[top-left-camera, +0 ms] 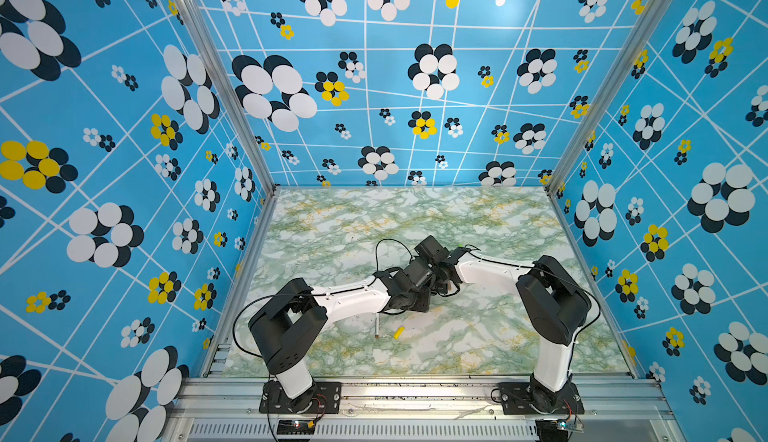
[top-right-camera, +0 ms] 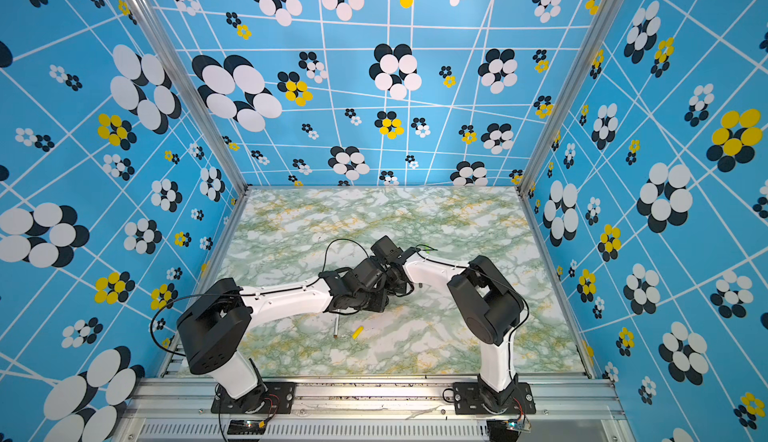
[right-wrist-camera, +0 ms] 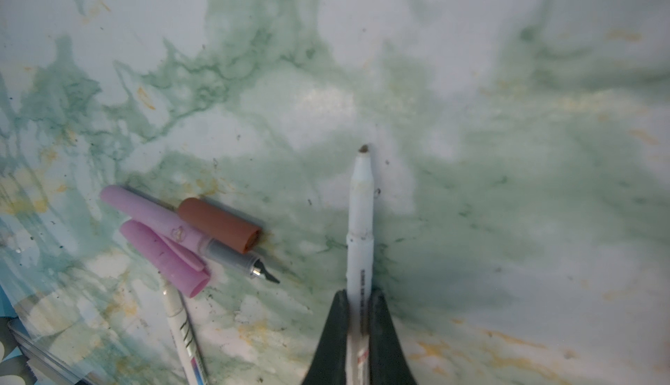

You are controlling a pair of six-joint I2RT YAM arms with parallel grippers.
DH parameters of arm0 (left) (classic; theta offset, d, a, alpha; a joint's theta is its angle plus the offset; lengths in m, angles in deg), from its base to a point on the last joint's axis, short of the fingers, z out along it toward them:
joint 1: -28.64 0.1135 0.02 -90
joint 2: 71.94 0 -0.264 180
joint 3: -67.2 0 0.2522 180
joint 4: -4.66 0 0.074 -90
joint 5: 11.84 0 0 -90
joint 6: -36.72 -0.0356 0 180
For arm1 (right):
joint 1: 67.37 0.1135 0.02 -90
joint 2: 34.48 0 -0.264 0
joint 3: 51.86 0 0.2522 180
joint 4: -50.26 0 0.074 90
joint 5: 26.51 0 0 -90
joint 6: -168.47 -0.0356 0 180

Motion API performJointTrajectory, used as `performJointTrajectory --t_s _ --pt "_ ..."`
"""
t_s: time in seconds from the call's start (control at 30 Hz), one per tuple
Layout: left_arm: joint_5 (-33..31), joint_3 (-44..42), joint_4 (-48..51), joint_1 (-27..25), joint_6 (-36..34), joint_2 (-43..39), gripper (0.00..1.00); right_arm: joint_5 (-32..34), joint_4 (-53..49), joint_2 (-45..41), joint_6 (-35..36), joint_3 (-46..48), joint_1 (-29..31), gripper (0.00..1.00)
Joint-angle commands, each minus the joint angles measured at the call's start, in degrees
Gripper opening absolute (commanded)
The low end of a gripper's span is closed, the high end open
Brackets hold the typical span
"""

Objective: Insert the pens into the pen caps
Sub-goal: 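Lift the white marker toward the left gripper while the left gripper approaches, then close the left gripper on the white marker held by the right gripper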

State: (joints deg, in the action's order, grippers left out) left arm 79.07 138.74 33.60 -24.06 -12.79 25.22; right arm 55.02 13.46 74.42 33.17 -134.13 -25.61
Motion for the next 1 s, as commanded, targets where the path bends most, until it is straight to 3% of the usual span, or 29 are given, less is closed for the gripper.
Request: performJointTrajectory --t_s 0.0,0.2,0.5,0.77,0.97 --pt "-0.18 -3.01 0.76 -0.69 0.27 -0.47 0.44 -1.02 3.42 -1.06 -1.25 1.58 0.16 0.1" --pt "2.3 -8.79 -7.35 -0.11 0.6 -6.79 0.46 -1.42 5.99 -3.64 -1.46 3.16 -0.1 0.1" --pt "2.09 -12.85 -8.47 0.31 0.09 -13.76 0.53 -0.75 5.47 -5.63 0.11 2.85 -0.71 0.1" --pt "2.32 -19.67 -14.62 4.47 1.9 -23.81 0.56 -0.58 4.93 -7.57 1.3 3.07 -1.74 0.1" --pt "7.51 -20.67 -17.49 7.63 1.52 -24.6 0.59 -1.24 6.14 -9.23 1.95 3.27 -2.25 0.1"
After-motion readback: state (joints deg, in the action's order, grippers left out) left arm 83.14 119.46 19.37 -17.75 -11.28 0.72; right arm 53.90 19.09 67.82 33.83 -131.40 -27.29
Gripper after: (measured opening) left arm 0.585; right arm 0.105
